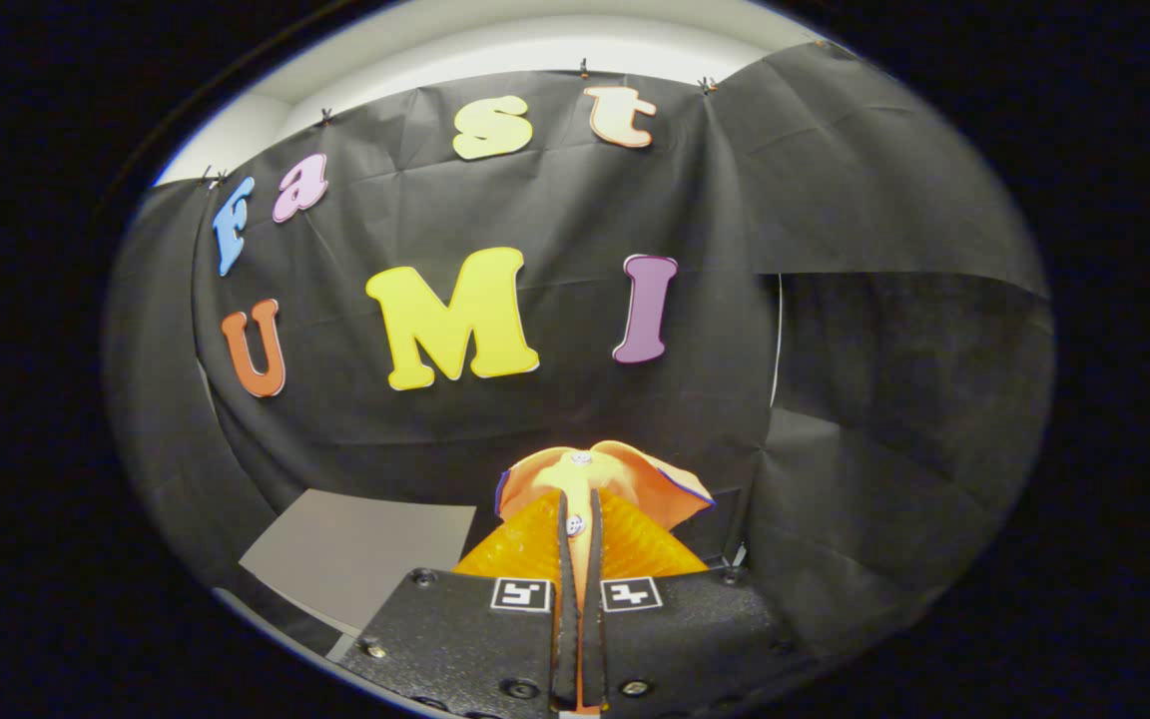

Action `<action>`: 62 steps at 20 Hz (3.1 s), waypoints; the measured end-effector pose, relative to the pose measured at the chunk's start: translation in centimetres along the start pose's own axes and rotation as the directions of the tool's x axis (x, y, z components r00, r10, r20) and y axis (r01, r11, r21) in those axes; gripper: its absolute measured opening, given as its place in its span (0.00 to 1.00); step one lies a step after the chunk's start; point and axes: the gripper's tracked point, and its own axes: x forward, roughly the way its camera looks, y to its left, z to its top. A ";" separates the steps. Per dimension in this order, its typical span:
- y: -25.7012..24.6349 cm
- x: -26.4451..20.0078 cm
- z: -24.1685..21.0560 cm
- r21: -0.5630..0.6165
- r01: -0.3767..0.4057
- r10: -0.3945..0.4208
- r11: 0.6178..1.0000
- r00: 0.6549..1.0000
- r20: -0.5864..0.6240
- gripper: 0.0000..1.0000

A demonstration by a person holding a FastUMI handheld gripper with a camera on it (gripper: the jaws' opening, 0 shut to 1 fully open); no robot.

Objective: Put the clothes into the washing machine and then close the washing machine lid.

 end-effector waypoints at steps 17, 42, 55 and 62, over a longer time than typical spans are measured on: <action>-7.5 16.1 -20.6 0.046 -0.052 0.066 0.998 0.911 -0.407 0.05; -10.4 18.3 -37.6 -0.008 0.049 -0.040 0.999 0.716 -0.697 0.28; -12.2 16.6 -38.8 -0.062 0.089 -0.107 0.994 0.718 -0.688 0.98; -12.3 16.3 -35.7 -0.080 0.066 -0.102 0.995 0.768 -0.633 0.98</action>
